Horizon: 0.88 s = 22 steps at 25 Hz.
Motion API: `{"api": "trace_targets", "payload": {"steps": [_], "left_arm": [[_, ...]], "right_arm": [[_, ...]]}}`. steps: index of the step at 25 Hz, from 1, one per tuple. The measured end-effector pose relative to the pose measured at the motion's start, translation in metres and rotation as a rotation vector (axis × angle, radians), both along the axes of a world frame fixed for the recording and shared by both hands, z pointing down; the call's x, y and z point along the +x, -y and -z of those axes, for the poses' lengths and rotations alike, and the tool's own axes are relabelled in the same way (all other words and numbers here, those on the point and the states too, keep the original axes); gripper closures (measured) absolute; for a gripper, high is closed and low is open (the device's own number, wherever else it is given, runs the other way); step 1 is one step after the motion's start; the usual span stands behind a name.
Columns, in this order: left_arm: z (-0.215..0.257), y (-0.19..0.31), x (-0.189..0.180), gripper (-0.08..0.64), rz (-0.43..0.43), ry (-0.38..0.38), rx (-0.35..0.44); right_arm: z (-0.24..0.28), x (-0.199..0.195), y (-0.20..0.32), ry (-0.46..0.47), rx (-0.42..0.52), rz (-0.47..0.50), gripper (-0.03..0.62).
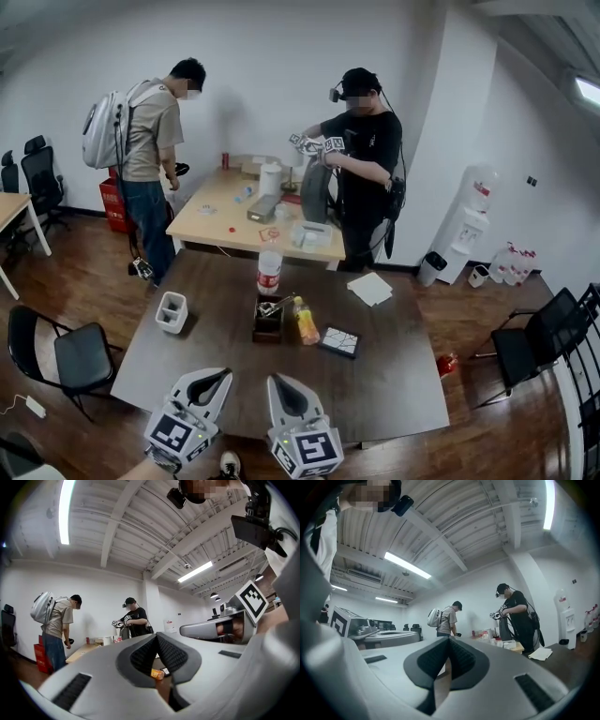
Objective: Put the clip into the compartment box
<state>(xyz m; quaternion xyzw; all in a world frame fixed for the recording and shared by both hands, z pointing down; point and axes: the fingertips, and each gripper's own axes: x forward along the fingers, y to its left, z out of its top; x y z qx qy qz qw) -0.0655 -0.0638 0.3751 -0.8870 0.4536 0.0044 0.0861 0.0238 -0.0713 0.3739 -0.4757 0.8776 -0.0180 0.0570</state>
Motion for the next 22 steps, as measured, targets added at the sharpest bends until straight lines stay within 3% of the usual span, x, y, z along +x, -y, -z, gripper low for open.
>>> {"api": "trace_targets", "payload": {"steps": [7,12,22], "left_arm": [[-0.001,-0.095,0.028,0.557,0.087,-0.007,0.013],[0.008,-0.149,0.047,0.557,0.100,0.014,0.016],[0.016,-0.188,0.052,0.557,0.088,0.020,0.023]], "right_arm": [[0.001,0.038,-0.096,0.009,0.004,0.053,0.600],[0.008,0.056,-0.146,0.015,0.002,0.071,0.600],[0.018,0.060,-0.189,0.014,0.011,0.061,0.600]]}}
